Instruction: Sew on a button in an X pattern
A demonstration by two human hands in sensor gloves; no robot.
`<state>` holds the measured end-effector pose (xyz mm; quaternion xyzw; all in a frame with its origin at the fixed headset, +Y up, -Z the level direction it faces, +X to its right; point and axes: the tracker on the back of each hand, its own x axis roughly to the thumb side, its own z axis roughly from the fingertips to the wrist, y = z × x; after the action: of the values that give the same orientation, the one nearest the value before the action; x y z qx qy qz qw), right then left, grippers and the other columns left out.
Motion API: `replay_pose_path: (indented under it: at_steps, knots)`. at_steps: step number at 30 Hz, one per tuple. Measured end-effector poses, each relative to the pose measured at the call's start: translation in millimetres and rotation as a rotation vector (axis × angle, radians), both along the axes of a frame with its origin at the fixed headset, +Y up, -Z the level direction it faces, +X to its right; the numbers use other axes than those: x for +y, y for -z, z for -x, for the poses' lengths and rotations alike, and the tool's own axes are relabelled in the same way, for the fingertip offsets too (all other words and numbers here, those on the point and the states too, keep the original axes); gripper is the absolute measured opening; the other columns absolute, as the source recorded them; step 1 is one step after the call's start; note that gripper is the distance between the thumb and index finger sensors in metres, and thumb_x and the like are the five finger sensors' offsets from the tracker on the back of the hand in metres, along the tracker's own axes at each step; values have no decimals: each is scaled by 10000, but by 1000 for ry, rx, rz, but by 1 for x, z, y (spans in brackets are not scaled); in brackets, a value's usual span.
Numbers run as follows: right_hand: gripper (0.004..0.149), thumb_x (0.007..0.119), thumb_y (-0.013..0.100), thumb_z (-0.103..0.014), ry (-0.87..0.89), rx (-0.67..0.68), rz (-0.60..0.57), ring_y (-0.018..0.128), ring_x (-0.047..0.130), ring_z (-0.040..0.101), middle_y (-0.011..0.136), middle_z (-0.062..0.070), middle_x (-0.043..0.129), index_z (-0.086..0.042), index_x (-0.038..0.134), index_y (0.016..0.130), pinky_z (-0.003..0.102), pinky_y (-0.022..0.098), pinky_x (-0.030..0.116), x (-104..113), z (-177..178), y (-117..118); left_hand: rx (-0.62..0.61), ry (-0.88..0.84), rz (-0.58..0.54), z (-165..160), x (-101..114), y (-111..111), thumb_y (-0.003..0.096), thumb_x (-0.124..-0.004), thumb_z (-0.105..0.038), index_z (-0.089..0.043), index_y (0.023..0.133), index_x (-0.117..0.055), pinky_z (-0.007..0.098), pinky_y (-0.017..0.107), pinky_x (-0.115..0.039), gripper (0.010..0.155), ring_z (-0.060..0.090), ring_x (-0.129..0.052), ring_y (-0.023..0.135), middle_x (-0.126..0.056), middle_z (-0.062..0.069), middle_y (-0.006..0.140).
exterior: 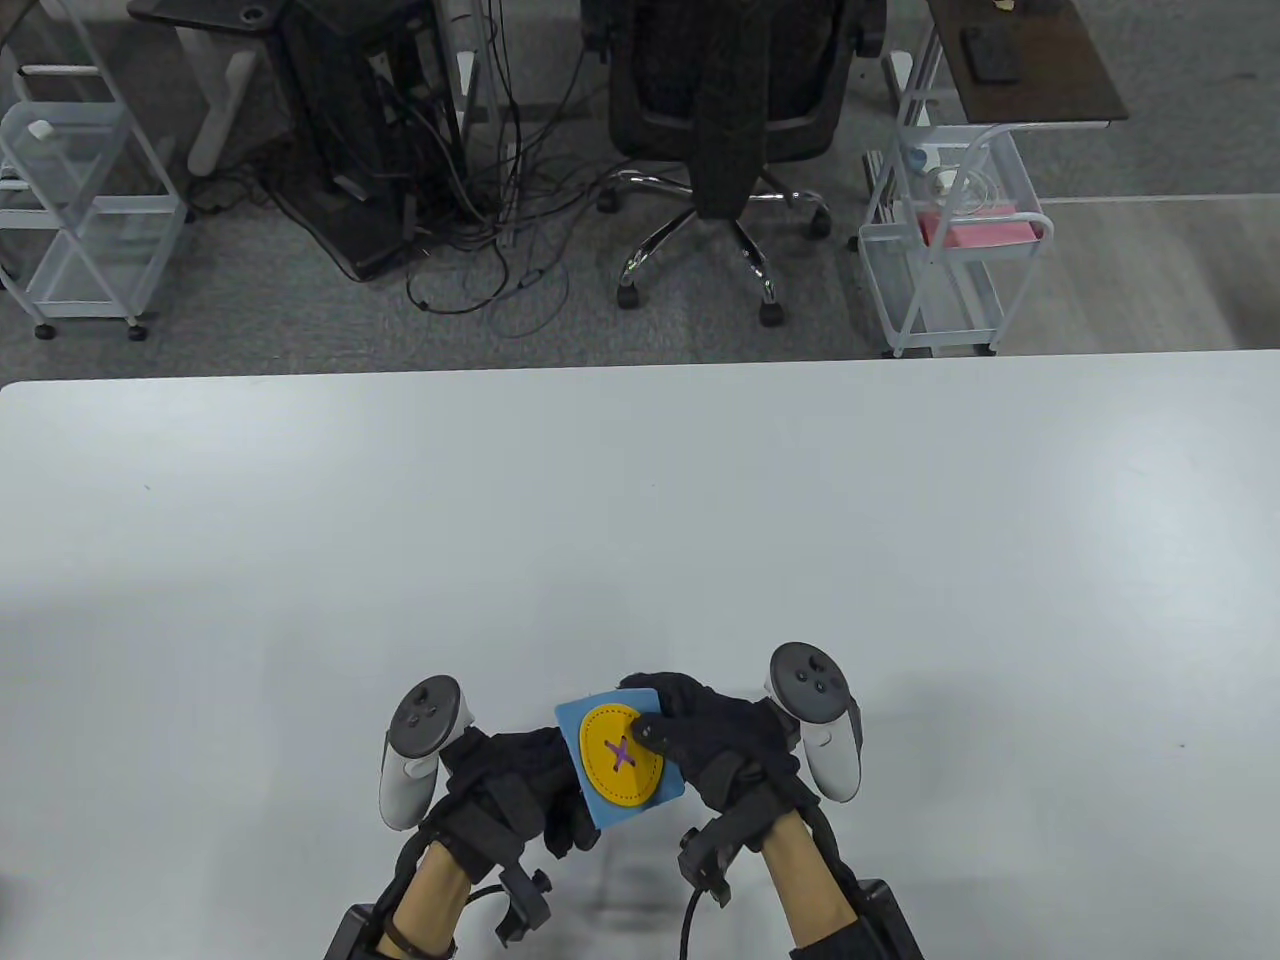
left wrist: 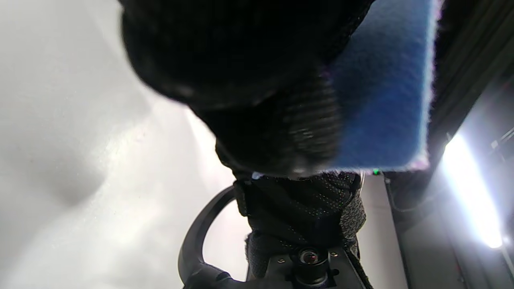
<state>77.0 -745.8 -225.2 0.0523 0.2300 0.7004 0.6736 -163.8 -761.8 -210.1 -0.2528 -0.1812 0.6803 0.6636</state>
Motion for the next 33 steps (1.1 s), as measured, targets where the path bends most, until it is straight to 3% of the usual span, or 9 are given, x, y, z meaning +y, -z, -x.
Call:
replay_pose_path:
  at_steps: [4,6,9,12,15,21,29,33]
  knots:
    - [444,763,539,-224,43,-97,65,592,911,288,867,124,822,-178,675,972,415,408,766,0,-11,2,149,140,-118,14,14,-2,622,-662,-246,75,995,-685,346,334,-967,492,365,-1070,509,-932,282,781]
    - [443,757,553,-221,30,-128,111,628,895,296,890,118,805,-185,662,984,424,439,754,0,-17,6,254,274,-243,23,26,-4,627,-648,-260,71,1051,-591,490,465,-891,541,498,-959,683,-812,345,911]
    - [449,746,570,-240,-135,-220,140,676,872,283,919,89,783,-216,631,1003,417,485,739,5,-27,19,355,524,-473,31,44,-10,645,-608,-327,43,1117,-404,690,604,-654,633,670,-600,906,-525,387,1092]
    - [464,732,587,-255,-288,-299,195,717,846,268,950,64,754,-245,588,1028,410,529,721,8,-33,38,402,762,-634,31,55,-16,650,-581,-384,-9,1140,-310,783,624,-435,674,696,-314,963,-283,371,1153]
    - [496,709,601,-251,-444,-311,244,769,824,257,985,54,706,-263,522,1060,405,576,710,7,-33,57,399,905,-708,26,59,-20,651,-563,-415,-49,1149,-262,810,605,-283,687,671,-176,967,-157,362,1152]
    - [519,696,608,-249,-634,-304,368,806,809,249,1009,44,673,-276,476,1077,398,611,699,-9,-28,81,363,1115,-773,13,55,-22,644,-549,-449,-54,1151,-259,815,578,-205,705,657,-100,963,-135,372,1143]
    - [527,689,615,-261,-857,-303,373,807,775,250,1022,36,654,-290,453,1086,406,644,652,-19,-19,82,317,1103,-753,6,50,-22,643,-548,-450,-51,1150,-265,819,570,-201,705,669,-109,956,-147,383,1141]
    - [538,687,615,-274,-1013,-315,318,803,767,244,1023,34,645,-291,436,1090,412,652,641,-16,-10,79,316,1108,-743,6,50,-22,643,-552,-446,-46,1149,-266,820,566,-201,706,674,-114,953,-156,387,1140]
